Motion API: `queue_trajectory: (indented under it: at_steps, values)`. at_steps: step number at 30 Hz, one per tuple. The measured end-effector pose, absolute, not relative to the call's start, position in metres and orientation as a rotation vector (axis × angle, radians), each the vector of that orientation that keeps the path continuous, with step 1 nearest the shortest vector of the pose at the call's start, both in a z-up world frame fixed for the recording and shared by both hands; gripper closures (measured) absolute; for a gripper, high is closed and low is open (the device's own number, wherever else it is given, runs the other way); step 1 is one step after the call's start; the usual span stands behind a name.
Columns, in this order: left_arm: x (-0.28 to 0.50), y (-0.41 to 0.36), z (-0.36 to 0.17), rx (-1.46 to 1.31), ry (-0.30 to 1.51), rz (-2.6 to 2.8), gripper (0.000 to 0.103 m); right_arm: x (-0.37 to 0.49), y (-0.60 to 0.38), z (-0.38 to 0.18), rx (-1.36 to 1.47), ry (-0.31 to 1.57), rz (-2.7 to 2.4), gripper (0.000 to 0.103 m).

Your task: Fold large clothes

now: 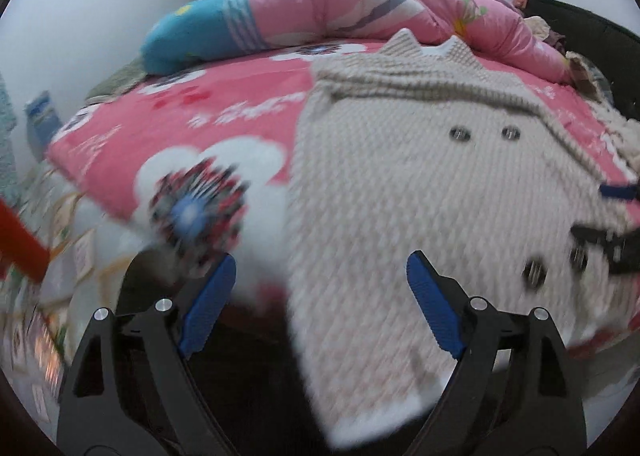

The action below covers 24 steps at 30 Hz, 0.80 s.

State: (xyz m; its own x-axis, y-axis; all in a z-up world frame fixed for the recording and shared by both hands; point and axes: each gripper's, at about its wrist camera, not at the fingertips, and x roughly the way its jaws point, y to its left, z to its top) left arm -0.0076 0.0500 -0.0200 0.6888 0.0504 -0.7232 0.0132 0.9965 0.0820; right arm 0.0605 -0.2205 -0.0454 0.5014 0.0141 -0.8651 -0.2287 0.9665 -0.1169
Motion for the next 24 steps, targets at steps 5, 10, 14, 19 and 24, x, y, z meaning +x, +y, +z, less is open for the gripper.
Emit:
queue_trajectory:
  at_steps: [5,10,14,19,24]
  values:
    - [-0.057,0.07,-0.04,0.011,0.819,0.027,0.019,0.048,-0.222,-0.053,-0.236,1.05,0.115,0.007]
    - [-0.08,0.077,-0.053,-0.072,0.812,0.005,0.023,0.039,-0.227,-0.06,-0.19,1.024,0.123,0.007]
    - [-0.08,0.079,-0.054,-0.157,0.799,-0.05,0.034,0.037,-0.234,-0.062,-0.154,1.024,0.148,0.007]
    - [-0.058,0.08,-0.068,-0.246,0.858,-0.105,0.05,0.042,-0.245,-0.066,-0.105,1.036,0.192,0.007]
    - [-0.031,0.08,-0.074,-0.286,0.902,-0.114,0.053,0.042,-0.247,-0.068,-0.084,1.031,0.21,0.007]
